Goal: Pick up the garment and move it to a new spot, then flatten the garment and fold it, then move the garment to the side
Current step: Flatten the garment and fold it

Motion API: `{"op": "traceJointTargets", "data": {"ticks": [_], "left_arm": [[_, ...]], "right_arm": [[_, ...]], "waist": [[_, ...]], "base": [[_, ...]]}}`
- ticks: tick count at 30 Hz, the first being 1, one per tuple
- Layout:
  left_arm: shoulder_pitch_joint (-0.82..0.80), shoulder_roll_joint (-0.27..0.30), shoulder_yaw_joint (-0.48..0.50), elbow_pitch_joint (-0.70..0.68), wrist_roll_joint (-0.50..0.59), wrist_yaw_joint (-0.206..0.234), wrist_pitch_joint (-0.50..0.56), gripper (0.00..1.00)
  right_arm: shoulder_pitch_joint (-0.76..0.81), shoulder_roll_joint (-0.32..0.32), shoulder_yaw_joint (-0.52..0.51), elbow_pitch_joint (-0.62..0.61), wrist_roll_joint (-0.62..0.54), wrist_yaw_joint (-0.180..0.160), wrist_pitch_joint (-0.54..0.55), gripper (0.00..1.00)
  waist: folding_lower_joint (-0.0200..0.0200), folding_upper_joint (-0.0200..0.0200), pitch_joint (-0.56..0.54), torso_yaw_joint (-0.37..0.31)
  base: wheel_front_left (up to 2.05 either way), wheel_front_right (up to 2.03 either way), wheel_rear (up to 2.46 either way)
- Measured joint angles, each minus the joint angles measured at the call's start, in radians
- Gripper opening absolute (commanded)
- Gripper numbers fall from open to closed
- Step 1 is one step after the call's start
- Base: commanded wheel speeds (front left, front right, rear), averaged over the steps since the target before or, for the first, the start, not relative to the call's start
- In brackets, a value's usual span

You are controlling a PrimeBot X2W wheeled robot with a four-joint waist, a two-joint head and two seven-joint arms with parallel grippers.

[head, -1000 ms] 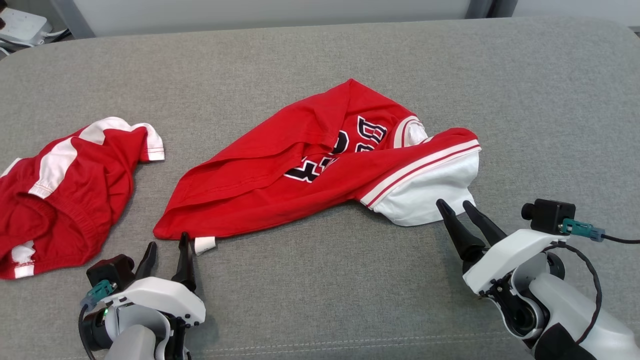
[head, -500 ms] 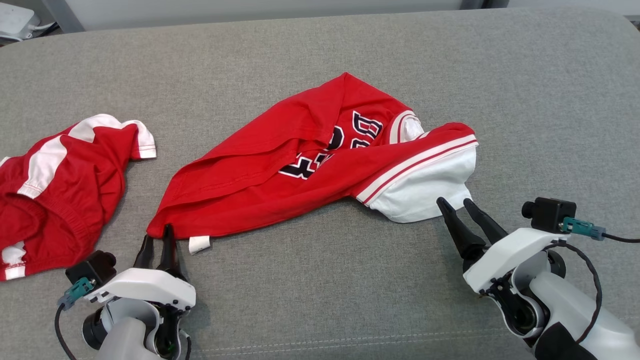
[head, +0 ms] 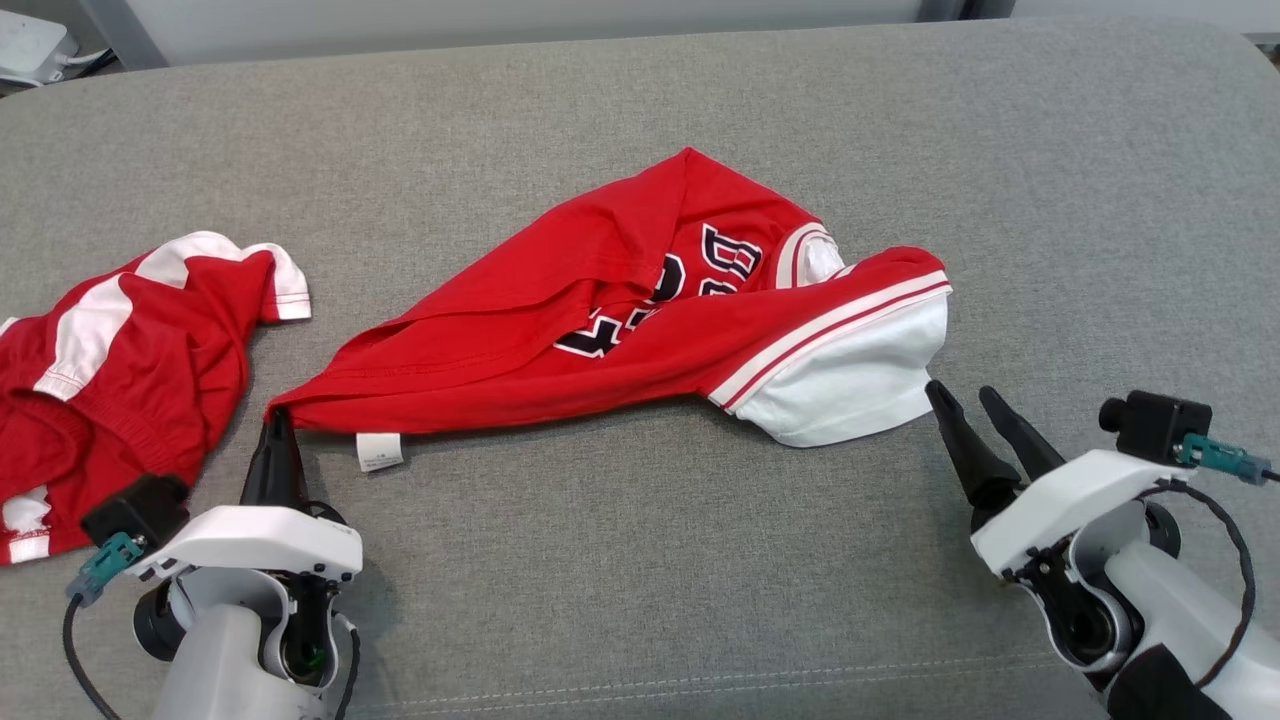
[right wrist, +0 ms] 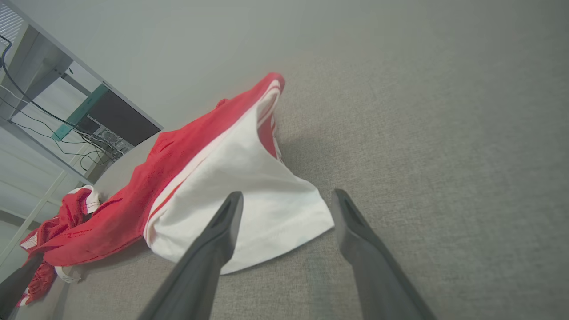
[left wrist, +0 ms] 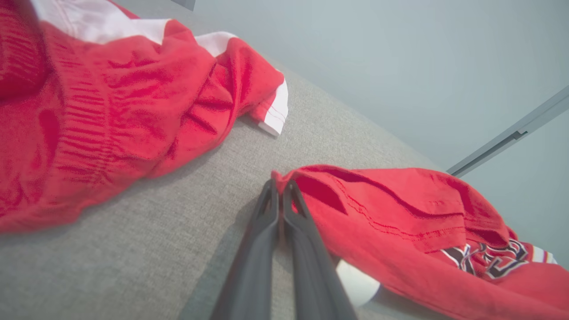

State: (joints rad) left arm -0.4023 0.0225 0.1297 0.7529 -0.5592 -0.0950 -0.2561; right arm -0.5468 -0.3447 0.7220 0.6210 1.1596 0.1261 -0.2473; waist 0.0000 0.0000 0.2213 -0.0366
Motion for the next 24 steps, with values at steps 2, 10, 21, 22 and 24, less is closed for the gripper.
{"op": "traceJointTargets", "data": {"ticks": [2, 10, 21, 22, 24], "left_arm": [[0.003, 0.000, 0.021, -0.031, 0.017, 0.008, 0.000, 0.00], [0.019, -0.001, 0.062, -0.086, 0.069, 0.021, 0.000, 0.00], [0.026, -0.001, 0.021, -0.075, 0.065, 0.021, 0.000, 0.00], [0.026, 0.000, 0.016, -0.075, 0.065, 0.021, 0.000, 0.00], [0.026, -0.001, 0.010, -0.076, 0.065, 0.021, 0.000, 0.00]], "right_arm": [[0.029, -0.007, -0.010, 0.001, -0.001, 0.000, 0.000, 1.00], [0.081, 0.003, -0.050, 0.010, -0.020, 0.000, 0.000, 1.00], [0.056, 0.054, -0.077, 0.068, -0.049, 0.000, 0.000, 1.00], [0.052, 0.057, -0.089, 0.072, -0.052, 0.000, 0.000, 1.00], [0.041, 0.058, -0.105, 0.077, -0.059, 0.000, 0.000, 1.00]], "waist": [[0.0000, 0.0000, -0.002, 0.000], [0.0000, 0.0000, -0.002, 0.009], [0.0000, 0.0000, 0.014, 0.030], [0.0000, 0.0000, 0.015, 0.032], [0.0000, 0.0000, 0.021, 0.036]], "base": [[0.00, 0.00, 0.00], [0.00, 0.00, 0.00], [0.00, 0.00, 0.00], [0.00, 0.00, 0.00], [0.00, 0.00, 0.00]]}}
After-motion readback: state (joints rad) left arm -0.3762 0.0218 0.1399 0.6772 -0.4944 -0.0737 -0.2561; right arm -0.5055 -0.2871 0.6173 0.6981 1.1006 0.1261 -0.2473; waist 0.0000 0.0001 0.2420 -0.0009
